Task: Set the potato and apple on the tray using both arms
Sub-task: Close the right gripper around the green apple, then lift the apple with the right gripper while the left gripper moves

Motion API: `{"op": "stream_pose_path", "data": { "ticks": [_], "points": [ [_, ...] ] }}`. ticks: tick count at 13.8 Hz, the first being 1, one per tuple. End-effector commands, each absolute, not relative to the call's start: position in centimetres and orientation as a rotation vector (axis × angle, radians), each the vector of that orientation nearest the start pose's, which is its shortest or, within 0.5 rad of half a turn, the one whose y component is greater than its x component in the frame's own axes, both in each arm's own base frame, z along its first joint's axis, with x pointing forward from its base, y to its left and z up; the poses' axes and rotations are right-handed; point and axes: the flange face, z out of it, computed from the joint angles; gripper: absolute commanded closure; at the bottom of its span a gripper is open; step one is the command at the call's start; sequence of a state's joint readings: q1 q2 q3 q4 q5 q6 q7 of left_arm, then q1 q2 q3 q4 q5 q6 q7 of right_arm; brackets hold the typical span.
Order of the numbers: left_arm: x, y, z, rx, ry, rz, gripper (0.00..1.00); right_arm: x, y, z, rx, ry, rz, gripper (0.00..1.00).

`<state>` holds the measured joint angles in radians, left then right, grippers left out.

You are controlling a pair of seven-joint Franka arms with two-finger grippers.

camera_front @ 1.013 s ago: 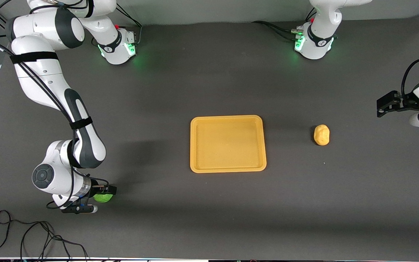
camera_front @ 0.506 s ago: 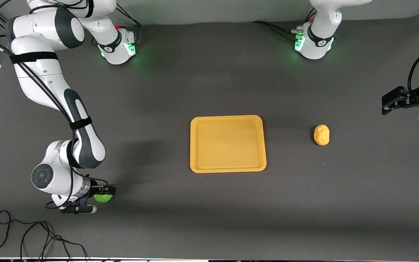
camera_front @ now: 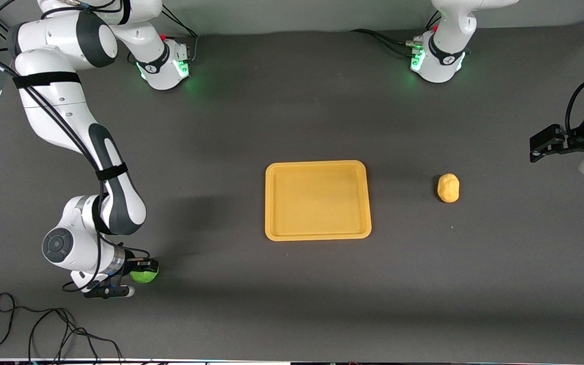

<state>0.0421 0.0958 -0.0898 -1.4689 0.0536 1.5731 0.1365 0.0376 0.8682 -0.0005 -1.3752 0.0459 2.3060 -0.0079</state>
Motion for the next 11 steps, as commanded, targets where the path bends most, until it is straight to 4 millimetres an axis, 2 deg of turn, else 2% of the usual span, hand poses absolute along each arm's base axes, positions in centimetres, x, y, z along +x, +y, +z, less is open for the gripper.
{"op": "stream_pose_path", "data": {
  "ticks": [1, 2, 4, 7, 11],
  "points": [
    [58.6, -2.3, 62.7, -3.092, 0.254, -0.015, 0.00, 74.0, 2.6, 20.6, -3.099, -0.050, -0.119, 0.69],
    [58.6, -2.3, 62.6, -3.093, 0.254, -0.011, 0.00, 74.0, 2.7, 21.3, -3.099, -0.051, -0.119, 0.69],
    [58.7, -2.3, 62.4, -3.095, 0.233, -0.006, 0.00, 73.7, 3.1, 26.0, -3.096, -0.060, -0.064, 0.69],
    [59.4, -2.2, 62.2, -3.097, 0.232, -0.009, 0.00, 72.2, 3.6, 35.8, -3.093, -0.084, -0.031, 0.69],
    [60.4, -0.3, 60.3, -3.103, 0.208, -0.022, 0.00, 66.9, 3.6, 48.4, -3.087, -0.097, 0.093, 0.69]
  ]
}}
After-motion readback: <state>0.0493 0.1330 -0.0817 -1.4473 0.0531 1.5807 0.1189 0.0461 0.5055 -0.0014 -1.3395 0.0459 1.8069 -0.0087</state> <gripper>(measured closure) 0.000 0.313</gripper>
